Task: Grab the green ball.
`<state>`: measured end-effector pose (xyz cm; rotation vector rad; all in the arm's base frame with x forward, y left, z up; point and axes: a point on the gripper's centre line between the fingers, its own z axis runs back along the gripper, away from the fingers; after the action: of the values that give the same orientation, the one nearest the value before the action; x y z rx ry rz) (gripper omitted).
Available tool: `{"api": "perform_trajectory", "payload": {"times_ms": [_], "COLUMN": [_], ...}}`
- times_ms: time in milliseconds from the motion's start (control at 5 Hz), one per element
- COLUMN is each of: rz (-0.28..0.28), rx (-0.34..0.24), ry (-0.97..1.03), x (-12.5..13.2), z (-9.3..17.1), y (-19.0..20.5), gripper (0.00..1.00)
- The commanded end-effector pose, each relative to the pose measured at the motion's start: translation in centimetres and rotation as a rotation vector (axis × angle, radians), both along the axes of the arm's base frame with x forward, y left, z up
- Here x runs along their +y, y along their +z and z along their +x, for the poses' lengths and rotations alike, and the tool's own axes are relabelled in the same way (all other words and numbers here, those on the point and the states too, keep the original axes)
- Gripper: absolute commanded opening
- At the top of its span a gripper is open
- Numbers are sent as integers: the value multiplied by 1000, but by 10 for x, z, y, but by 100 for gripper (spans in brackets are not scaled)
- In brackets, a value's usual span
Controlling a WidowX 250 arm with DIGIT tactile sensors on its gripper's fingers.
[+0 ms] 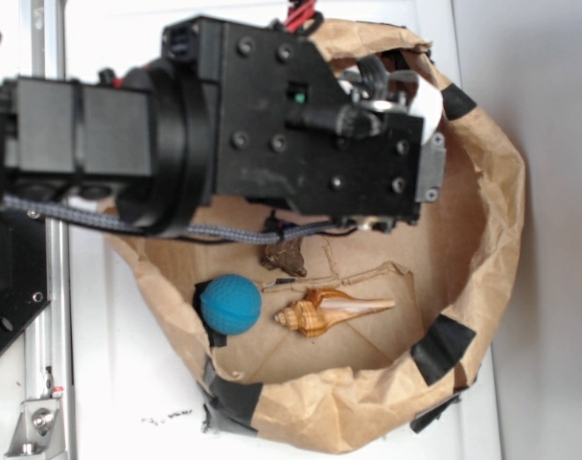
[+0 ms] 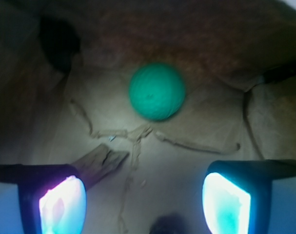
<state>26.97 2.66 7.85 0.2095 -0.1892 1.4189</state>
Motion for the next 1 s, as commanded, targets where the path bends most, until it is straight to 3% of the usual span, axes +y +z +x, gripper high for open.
{"api": "perform_trajectory", "payload": {"times_ms": [0, 800], "rz": [113, 152], "rx": [-97, -73], "ry": [82, 141], "x": [26, 53], "z": [-16, -10], "y": [9, -14], "gripper": [100, 100]}}
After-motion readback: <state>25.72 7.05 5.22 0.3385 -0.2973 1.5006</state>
